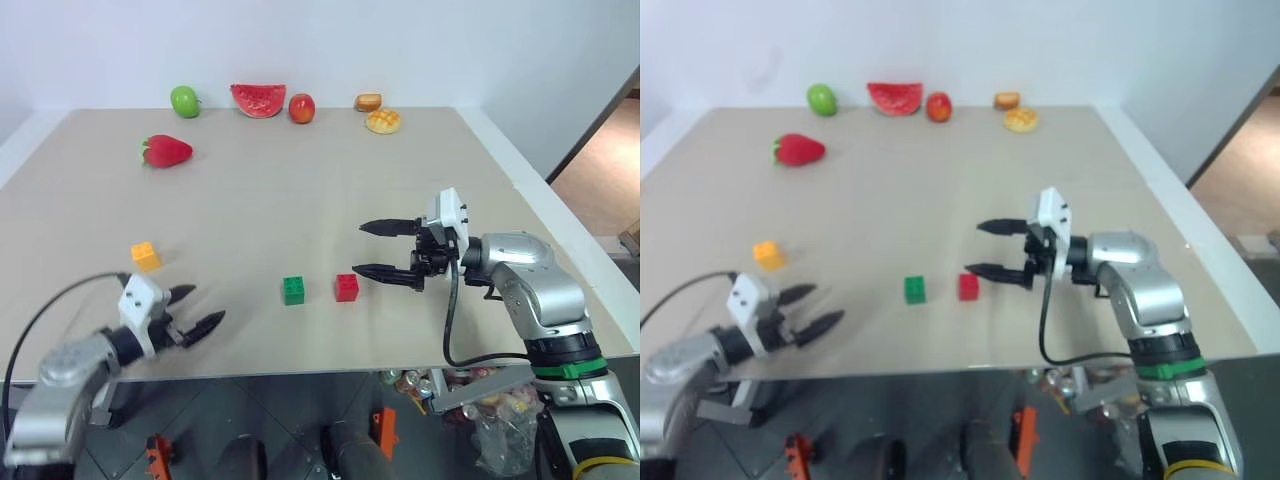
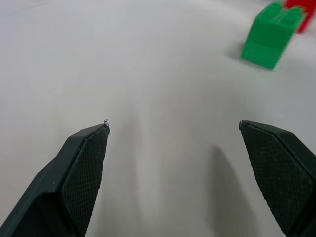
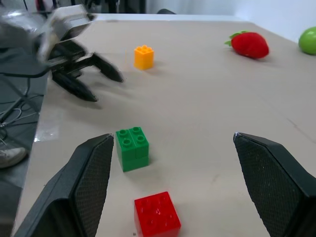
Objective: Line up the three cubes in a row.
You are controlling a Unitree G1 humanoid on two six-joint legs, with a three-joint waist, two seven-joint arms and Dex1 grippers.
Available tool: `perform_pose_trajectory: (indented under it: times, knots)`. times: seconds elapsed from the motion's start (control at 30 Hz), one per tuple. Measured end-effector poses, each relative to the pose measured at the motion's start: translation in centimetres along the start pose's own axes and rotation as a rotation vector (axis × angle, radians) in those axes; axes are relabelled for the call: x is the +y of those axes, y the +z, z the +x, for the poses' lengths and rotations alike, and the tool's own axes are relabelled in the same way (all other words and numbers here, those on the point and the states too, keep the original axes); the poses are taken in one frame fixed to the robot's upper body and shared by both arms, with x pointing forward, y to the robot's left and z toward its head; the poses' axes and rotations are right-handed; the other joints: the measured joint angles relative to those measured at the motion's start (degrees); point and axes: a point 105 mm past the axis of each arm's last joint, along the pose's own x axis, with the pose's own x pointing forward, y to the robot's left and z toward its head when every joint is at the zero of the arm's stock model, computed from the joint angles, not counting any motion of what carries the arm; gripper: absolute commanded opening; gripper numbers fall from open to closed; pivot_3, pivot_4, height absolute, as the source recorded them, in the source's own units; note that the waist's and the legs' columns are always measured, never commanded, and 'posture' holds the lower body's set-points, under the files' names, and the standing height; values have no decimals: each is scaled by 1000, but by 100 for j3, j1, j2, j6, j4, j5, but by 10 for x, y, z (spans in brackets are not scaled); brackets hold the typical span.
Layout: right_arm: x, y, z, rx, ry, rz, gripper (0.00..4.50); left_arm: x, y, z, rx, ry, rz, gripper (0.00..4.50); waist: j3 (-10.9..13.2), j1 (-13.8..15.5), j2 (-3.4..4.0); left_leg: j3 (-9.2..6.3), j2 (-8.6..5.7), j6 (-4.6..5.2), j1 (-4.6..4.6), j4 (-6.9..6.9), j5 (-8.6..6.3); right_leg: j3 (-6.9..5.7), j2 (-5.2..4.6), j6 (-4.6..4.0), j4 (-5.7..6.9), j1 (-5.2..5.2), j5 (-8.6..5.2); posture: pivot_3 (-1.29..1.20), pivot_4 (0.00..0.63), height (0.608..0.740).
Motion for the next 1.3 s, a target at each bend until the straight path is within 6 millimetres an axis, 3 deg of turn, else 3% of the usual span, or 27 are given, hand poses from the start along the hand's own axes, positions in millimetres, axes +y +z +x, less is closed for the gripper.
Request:
perform_pose_trajectory:
  times: [0.07, 0.2, 0.3, 0.7, 1.3]
  knots:
    - [1, -3, 4, 1, 23, 5, 4030, 2, 1, 0, -10, 102, -36, 4355, -1, 25, -4, 0, 1, 3, -6, 2, 3, -13, 0, 0, 0, 6, 0, 0, 150, 740]
    - [3, 0, 6, -6, 74, 0, 4030, 31, -3, -13, -20, 412, -140, 4355, -1, 8, -4, 1, 2, 11, 3, 2, 8, -11, 0, 5, 1, 9, 7, 0, 150, 740]
    - [5, 1, 11, -4, 110, -6, 4030, 38, -7, -17, 0, 521, -149, 4355, -2, -6, -5, 6, 2, 11, 16, 2, 9, -7, 7, 1, 1, 16, 9, 0, 150, 740]
    - [1, 15, 39, -120, 47, 0, 4030, 59, 0, 4, 4, 638, -137, 4355, -2, 1, -4, 2, 8, -3, 14, -1, 25, -17, 43, -23, 5, 16, 22, 0, 150, 740]
    - [3, 15, 35, -139, -2, 21, 4030, 92, 7, 33, 13, 782, -189, 4355, -2, -11, -5, 3, -2, 37, 21, -4, 98, -14, 50, -63, 5, 19, 74, 0, 150, 740]
